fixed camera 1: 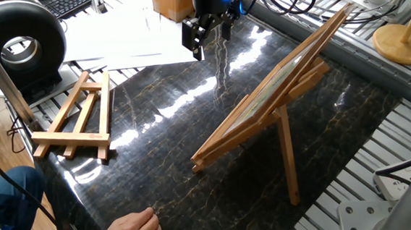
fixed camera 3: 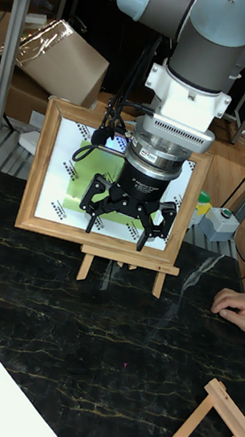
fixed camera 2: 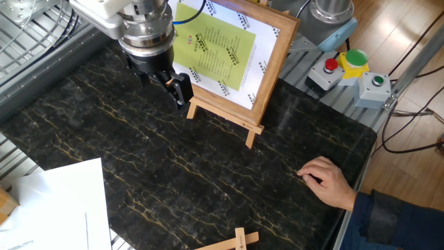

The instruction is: Take the photo frame down from the bracket

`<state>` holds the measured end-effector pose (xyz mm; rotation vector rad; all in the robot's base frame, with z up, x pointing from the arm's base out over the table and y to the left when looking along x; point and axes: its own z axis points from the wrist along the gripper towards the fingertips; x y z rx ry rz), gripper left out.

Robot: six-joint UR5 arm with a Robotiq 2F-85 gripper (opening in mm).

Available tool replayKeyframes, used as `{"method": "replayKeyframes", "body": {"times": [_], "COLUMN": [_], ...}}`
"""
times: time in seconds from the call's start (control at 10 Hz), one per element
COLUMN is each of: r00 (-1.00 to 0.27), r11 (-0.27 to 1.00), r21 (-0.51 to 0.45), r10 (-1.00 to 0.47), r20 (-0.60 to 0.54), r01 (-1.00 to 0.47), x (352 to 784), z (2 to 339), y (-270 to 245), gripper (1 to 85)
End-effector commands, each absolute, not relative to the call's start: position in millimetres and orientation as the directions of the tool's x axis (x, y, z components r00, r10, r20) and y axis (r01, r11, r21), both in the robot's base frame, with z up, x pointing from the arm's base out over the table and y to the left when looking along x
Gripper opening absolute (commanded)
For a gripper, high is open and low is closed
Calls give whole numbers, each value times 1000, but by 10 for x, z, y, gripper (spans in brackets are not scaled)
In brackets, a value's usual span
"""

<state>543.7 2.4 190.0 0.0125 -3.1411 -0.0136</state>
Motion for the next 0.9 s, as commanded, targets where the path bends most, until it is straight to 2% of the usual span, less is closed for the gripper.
{"method": "replayKeyframes", "body": {"times": [0.0, 0.8], "r00": [-907, -907], "r11": [808, 806], "r21": [-427, -430], "r10": [-413, -413], "r20": [83, 81], "r01": [-407, -406], "x": [5722, 5730], "z": [2159, 2190], "y": [-1070, -1084], "gripper": [10, 10]}}
